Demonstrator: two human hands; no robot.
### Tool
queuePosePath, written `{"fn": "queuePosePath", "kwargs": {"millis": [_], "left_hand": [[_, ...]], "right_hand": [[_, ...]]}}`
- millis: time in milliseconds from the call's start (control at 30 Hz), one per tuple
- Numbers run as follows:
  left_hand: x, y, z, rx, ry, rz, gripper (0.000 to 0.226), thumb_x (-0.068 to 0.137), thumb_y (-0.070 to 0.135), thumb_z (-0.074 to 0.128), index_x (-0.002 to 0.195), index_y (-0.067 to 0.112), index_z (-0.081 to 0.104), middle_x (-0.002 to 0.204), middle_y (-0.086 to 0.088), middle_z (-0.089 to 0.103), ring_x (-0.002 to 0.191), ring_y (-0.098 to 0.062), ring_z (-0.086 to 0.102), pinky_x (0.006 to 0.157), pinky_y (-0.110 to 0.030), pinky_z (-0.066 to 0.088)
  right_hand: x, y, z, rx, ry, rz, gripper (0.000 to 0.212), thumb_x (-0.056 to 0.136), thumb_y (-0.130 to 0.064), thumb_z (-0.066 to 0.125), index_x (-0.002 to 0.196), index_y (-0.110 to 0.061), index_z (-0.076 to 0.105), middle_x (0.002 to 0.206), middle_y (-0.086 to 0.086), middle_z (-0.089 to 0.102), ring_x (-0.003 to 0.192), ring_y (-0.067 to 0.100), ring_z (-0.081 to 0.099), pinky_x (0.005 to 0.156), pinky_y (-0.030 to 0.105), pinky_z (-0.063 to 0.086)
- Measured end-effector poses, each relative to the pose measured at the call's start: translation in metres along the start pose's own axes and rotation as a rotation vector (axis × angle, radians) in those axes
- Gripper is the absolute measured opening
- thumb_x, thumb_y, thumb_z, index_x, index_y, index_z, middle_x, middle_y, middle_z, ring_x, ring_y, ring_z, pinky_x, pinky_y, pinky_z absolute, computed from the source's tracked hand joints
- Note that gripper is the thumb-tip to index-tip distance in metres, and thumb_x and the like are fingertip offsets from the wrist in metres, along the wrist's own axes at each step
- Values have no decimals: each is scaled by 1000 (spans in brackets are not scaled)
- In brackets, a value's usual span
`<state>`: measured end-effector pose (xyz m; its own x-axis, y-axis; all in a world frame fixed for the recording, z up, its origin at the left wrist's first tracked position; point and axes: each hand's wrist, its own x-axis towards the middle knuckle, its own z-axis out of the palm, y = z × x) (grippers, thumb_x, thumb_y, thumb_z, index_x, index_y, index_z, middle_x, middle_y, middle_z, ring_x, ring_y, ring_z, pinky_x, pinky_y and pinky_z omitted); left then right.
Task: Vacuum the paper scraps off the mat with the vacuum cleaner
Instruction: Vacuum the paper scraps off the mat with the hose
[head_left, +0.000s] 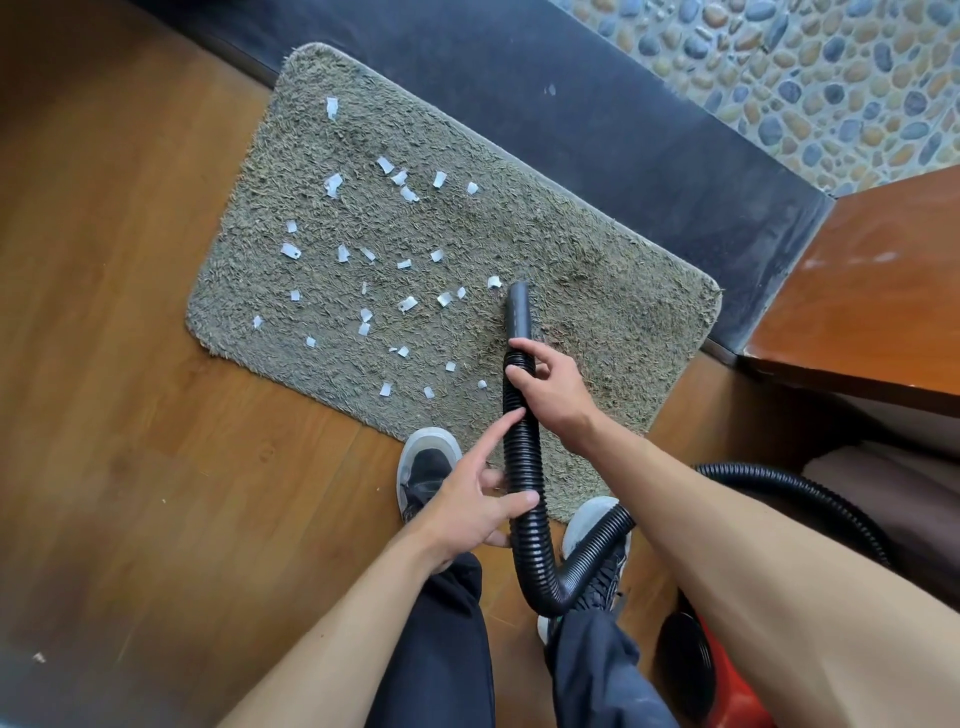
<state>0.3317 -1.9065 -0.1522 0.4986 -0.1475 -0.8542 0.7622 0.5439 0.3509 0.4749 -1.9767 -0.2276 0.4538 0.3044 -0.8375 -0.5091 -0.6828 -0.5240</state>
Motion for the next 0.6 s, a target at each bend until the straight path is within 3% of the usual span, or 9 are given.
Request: {"fn": "queuePosePath", "kwargs": {"millis": [100,200,333,433,600], "left_hand": [[-2,-4,-7,-20,14,6,81,92,4,66,136,65,36,103,-6,69,88,-20,67,82,-57,58],[-3,-6,-14,-52,21,12,82,93,2,65,138,63,35,102,-4,70,86,-19,68,69,-44,58],[-4,-5,-18,-67,31,3,82,93,1,64,140,60,34,101,-4,71,85,-18,69,61,-35,56],[-3,-4,-17,-55,30,2,81,93,2,65,139,62,34,107,-6,70,87,-19,69,68,-42,58],[-2,2,-10,-3,12,-7,81,93,3,65,135,66,35,116,-12,68,91,-20,69,80,-51,59]], "right_hand": [[-1,-5,12,-42,-1,-24,41,84,-24,64,124,-31,64,102,6,70,84,18,69,86,45,59],[2,-9,21,-61,-20,-28,46,77,-32,63,122,-36,63,106,6,70,91,22,71,86,47,59],[3,-13,25,-60,-41,-31,45,80,-29,63,124,-34,62,105,9,70,91,26,71,85,48,59],[4,-14,24,-57,-35,-41,41,82,-25,64,123,-33,63,102,8,70,90,26,71,86,48,59],[4,-7,13,11,6,-38,37,91,-12,61,125,-25,64,86,1,67,70,10,65,81,38,59]]}}
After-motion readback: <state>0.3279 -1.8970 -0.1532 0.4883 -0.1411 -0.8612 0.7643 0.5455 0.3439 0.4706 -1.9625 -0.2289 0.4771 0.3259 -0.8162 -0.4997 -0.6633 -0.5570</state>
